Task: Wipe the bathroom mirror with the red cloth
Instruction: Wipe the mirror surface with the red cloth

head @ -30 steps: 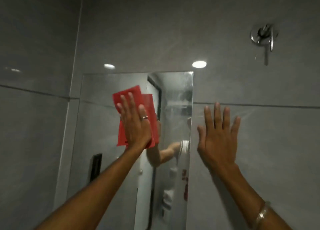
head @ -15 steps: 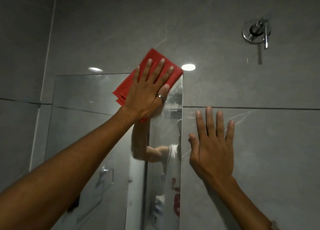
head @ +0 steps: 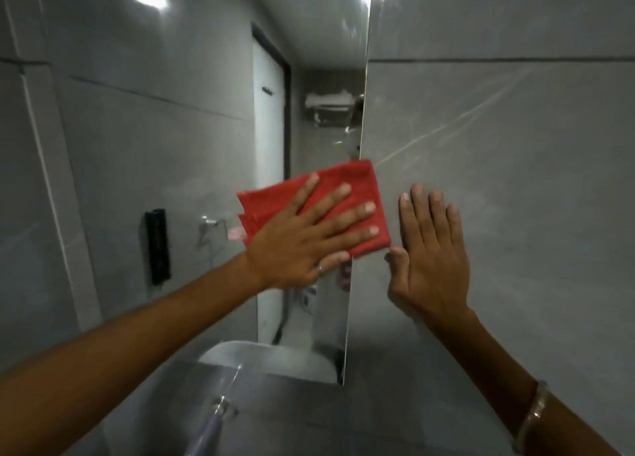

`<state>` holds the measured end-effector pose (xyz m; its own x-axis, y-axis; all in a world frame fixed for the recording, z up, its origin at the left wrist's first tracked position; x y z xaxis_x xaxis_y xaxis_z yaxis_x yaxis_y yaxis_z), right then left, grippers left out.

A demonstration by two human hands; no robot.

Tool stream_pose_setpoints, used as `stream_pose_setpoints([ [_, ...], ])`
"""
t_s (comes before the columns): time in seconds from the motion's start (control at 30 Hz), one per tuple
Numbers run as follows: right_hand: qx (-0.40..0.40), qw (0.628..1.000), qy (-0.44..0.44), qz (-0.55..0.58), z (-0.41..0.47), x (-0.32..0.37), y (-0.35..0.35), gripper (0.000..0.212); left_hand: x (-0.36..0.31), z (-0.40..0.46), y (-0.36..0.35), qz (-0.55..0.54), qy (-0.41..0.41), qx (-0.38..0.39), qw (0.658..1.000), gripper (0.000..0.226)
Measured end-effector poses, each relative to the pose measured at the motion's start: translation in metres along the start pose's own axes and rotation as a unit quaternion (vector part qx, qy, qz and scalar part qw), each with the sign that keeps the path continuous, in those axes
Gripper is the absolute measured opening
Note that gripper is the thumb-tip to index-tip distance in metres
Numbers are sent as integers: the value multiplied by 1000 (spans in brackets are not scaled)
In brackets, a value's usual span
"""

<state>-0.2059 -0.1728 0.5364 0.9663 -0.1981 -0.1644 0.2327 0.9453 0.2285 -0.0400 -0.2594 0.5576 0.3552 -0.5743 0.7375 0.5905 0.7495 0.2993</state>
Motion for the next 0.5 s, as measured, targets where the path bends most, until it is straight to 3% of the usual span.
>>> stream_pose_setpoints([
  [0.17, 26, 998, 37, -35, -52, -10, -9, 71, -126, -115, -55, -34, -50, 51, 997, 62],
  [0.27, 40, 996, 57, -51, -72, -7, -9, 71, -167, -155, -69, -55, -93, 78, 991, 64],
  [0.4, 63, 994, 69, -50, -76, -2, 0, 71, -164, -152, -66, -71, -137, 105, 982, 53],
  [0.5, 59, 995, 67, -34, -46, 2, 11, 76, -123, -116, -51, -92, -89, 88, 988, 52],
])
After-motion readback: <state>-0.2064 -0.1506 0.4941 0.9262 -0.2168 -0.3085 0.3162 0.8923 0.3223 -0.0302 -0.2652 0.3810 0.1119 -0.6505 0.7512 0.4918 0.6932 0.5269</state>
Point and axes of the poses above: each hand's wrist, its own z-axis towards the middle knuckle, its own y-axis out of the back of the hand, x = y × z, the point moved 7 cm from there along z, towards the middle knuckle
